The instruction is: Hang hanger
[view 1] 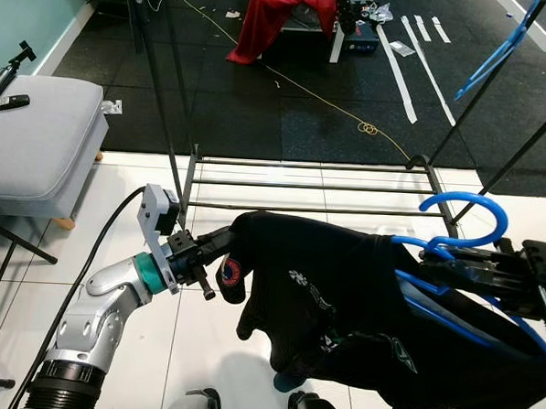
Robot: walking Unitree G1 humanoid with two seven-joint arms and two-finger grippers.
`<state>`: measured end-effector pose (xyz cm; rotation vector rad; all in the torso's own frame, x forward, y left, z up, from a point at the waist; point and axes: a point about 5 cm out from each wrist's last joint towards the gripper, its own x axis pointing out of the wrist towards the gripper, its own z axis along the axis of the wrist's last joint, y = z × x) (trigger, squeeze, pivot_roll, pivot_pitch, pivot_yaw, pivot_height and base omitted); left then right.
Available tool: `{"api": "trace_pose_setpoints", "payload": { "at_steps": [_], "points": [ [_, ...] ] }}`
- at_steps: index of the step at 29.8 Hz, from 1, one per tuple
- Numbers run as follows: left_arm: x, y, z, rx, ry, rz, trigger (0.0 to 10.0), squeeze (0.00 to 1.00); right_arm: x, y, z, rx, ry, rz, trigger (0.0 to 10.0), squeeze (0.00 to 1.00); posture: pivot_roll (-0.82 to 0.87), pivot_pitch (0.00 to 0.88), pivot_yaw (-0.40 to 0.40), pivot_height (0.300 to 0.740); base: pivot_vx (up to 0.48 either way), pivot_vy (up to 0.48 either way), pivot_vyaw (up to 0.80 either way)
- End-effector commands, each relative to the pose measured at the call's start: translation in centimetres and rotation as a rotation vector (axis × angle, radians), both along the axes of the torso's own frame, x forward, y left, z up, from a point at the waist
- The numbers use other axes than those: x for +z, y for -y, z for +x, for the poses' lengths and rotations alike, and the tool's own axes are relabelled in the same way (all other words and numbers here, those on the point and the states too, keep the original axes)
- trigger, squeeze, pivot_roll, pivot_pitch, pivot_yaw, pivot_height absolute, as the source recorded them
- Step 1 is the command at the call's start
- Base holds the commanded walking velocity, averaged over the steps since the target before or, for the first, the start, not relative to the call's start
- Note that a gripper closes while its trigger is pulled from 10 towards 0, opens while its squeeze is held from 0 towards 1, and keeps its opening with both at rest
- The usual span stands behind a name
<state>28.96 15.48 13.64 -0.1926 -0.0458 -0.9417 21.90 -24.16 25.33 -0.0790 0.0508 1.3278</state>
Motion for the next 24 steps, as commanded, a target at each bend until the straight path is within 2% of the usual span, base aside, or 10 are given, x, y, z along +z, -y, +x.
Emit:
{"api": "trace_pose_setpoints", "payload": {
  "at_steps": [1,6,7,12,16,24],
  "points": [
    [-0.1,-0.6,0.0,0.019,0.002,0.009,0.0,0.0,0.4,-0.1,-0.2,0.02,0.022,-0.02,10.0,0.0,-0.12,0.062,0.05,0.74,0.0,0.0,0.0],
    [1.8,-2.8,1.0,0.107,0.052,-0.027,0.0,0.0,-0.1,0.0,-0.3,0.017,0.004,-0.032,10.0,0.0,-0.11,0.062,0.051,0.74,0.0,0.0,0.0],
    [1.8,-2.8,1.0,0.107,0.052,-0.027,0.0,0.0,-0.1,0.0,-0.3,0.017,0.004,-0.032,10.0,0.0,-0.11,0.062,0.051,0.74,0.0,0.0,0.0],
    [2.6,-5.1,1.5,0.218,0.071,-0.055,0.0,0.0,-0.4,0.1,-0.5,0.021,-0.013,-0.044,10.0,0.0,-0.1,0.07,0.046,0.74,0.0,0.0,0.0],
    [2.6,-5.4,1.5,0.233,0.074,-0.049,0.0,0.0,-0.4,0.1,-0.5,0.022,-0.014,-0.047,10.0,0.0,-0.1,0.07,0.046,0.74,0.0,0.0,0.0],
    [1.2,-6.0,1.6,0.317,0.037,-0.021,0.0,0.0,-0.3,0.2,-0.6,0.034,-0.029,-0.052,10.0,0.0,-0.11,0.078,0.039,0.74,0.0,0.0,0.0]
  ]
}}
